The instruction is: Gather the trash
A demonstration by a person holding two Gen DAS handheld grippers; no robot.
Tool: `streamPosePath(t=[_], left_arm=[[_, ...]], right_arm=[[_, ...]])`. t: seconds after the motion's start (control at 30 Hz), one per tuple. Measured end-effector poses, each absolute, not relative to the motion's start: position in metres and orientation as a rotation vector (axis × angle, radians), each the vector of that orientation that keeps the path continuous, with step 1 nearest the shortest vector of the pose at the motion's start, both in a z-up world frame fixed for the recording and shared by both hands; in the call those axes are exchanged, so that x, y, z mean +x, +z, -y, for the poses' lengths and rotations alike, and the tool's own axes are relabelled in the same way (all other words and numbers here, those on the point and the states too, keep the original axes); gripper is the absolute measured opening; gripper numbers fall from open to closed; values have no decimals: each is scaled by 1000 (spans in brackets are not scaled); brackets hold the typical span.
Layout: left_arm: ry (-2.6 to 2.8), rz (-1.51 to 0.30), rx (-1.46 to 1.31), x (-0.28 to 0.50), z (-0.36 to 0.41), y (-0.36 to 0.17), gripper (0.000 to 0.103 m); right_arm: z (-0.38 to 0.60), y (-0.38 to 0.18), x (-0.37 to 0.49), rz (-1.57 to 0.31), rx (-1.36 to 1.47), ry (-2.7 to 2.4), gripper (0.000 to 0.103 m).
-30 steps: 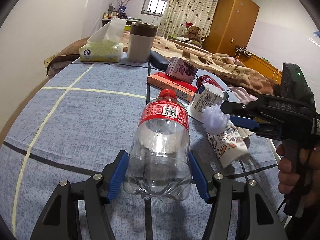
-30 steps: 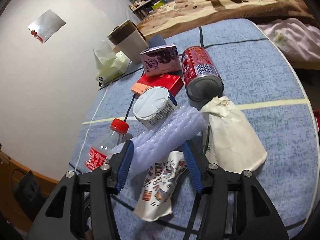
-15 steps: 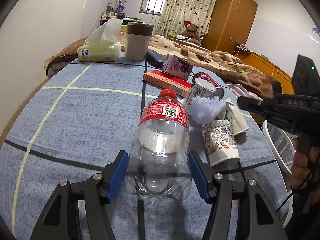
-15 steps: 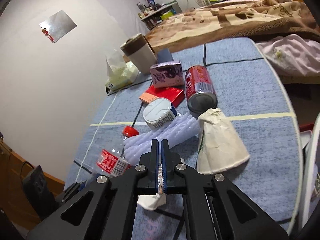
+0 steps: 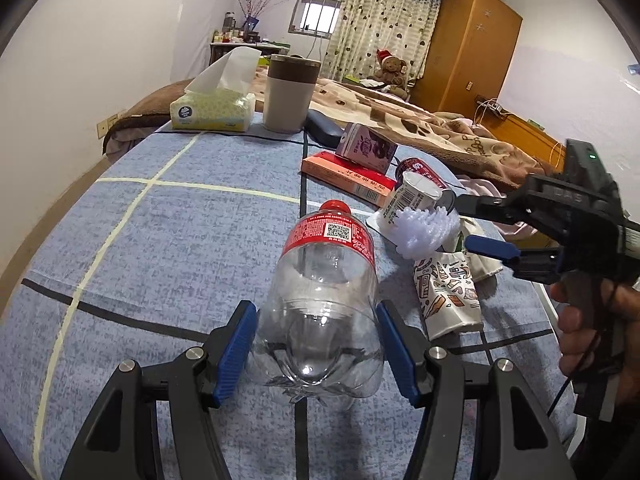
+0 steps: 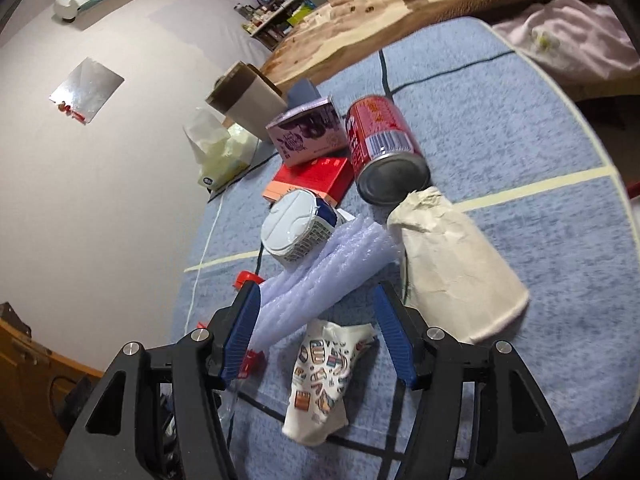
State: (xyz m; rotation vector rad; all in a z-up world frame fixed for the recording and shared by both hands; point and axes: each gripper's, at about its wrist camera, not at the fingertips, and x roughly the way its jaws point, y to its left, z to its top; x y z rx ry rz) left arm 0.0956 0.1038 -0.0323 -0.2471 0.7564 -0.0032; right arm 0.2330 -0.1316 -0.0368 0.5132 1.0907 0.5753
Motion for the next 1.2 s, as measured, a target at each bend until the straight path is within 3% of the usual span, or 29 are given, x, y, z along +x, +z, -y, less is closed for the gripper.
streamPosePath(t=[0.17,0.2,0.23,0.33,0.8,1.07,1.2], left_arm=[[-14,-755,-247,99,-105,-33,62],[-16,-756,-248,100,-105,-34,62],[-18,-757,-247,101,-105,-34,62],[-22,-773,-249,105,-104,-39,62],[-29,-787,-240,101,-84,-38,62],[-80,-813,-225,83,-60,-35,62],[-103,-833,-219,82,-53,-31,62]], right_arm=[[125,-45,241,-1107,512,566,60],[125,-47,242,-1105,521,564,57],[127,-48,242,-1102,523,561,41],[130,-49,242,-1102,534,561,13],[182,-3,194,-999,386,628,10],[199,-6,164,-1085,37,550,10],[207,-14,162,-1099,67,542,16]])
